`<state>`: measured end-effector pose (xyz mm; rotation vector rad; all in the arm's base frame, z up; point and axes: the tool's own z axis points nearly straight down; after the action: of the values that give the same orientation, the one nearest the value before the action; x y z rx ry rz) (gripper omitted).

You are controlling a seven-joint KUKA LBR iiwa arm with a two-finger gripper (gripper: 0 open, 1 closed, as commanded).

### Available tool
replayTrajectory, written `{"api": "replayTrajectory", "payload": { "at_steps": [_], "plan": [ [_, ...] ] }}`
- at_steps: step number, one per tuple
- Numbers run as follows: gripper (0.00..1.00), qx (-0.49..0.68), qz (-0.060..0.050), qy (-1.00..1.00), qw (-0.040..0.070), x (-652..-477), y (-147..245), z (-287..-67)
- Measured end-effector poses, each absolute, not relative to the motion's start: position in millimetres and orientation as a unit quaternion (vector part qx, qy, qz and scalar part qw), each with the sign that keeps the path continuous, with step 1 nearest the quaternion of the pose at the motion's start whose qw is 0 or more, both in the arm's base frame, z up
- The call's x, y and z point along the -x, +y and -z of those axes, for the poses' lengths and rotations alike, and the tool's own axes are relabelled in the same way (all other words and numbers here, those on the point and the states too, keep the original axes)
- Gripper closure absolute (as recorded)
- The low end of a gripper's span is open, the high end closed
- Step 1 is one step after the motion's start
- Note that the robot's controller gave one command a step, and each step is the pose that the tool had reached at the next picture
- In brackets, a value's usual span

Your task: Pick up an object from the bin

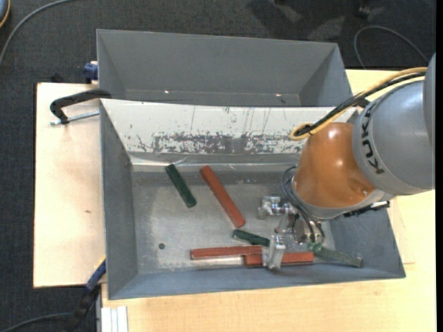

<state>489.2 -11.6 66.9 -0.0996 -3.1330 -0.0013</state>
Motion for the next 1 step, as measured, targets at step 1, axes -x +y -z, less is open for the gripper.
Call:
{"api": "replayTrajectory", "payload": {
  "at_steps": [1],
  "plan": [
    [1.0, 0.03, 0.0, -1.0, 0.0, -491.7, -11.1, -72.6]
  ]
}}
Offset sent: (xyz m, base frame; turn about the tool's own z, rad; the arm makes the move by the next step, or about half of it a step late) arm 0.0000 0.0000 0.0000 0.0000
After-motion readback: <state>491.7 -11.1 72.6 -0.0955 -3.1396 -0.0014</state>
